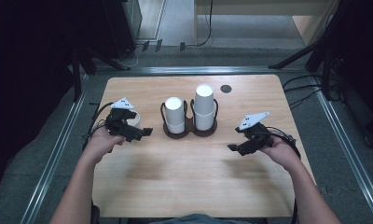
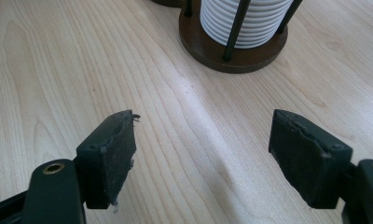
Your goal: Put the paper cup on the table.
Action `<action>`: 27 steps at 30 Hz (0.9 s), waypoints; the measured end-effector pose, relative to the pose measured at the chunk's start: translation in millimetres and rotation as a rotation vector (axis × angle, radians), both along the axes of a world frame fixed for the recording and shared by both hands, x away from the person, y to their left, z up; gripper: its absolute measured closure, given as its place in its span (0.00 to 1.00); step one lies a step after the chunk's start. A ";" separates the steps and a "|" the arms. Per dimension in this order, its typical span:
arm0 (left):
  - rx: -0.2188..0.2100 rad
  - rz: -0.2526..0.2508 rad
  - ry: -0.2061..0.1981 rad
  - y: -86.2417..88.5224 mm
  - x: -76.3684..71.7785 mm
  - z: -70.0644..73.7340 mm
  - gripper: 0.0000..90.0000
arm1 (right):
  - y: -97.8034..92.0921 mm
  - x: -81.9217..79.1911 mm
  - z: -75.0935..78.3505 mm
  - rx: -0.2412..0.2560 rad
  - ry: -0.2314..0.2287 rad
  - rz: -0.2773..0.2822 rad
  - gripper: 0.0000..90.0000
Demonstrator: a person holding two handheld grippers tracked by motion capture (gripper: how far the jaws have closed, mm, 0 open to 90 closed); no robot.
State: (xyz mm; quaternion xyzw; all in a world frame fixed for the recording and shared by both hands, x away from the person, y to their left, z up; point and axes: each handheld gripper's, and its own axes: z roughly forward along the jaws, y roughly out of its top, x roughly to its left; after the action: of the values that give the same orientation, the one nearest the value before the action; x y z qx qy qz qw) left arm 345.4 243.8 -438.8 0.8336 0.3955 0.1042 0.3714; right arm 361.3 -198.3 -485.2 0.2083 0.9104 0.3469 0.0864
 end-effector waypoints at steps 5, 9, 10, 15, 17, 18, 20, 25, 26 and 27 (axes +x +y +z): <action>0.019 -0.033 0.011 -11.5 -2.5 -3.2 0.00 | 0.5 -0.6 0.3 -0.001 -0.002 0.002 0.26; 0.022 -0.065 0.010 -22.4 -5.0 -4.3 0.00 | 0.7 -0.9 0.9 0.005 -0.002 0.000 0.25; 0.015 -0.075 0.010 -25.2 -5.5 -4.3 0.00 | 0.6 -0.8 1.1 0.010 0.006 -0.004 0.25; 0.005 -0.107 0.011 -38.5 -7.6 -4.2 0.00 | 1.1 -0.6 1.1 0.020 0.013 -0.013 0.25; 0.011 -0.124 0.015 -43.7 -8.6 -5.1 0.00 | 1.0 -0.5 0.9 0.019 0.011 -0.009 0.25; 0.014 -0.131 0.015 -46.2 -9.1 -5.9 0.00 | 0.8 -0.5 1.0 0.018 0.011 -0.010 0.25; 0.014 -0.144 0.017 -49.9 -9.8 -7.3 0.00 | 0.9 -0.6 1.2 0.020 0.011 -0.010 0.25; 0.012 -0.167 0.015 -59.6 -11.3 -11.4 0.00 | 3.0 -1.2 0.1 0.016 0.013 -0.005 0.25; 0.012 -0.170 0.016 -61.5 -11.5 -12.0 0.00 | 3.7 -1.7 -0.1 0.015 0.017 -0.004 0.25; 0.013 -0.175 0.015 -63.8 -11.8 -12.6 0.00 | 4.3 -1.8 -0.4 0.014 0.016 -0.002 0.25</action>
State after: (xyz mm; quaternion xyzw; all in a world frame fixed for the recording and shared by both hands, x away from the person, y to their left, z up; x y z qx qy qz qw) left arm 333.7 179.9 -451.5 0.8682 0.3232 0.0676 0.3704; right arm 359.5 -194.0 -485.6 0.2129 0.9083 0.3515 0.0779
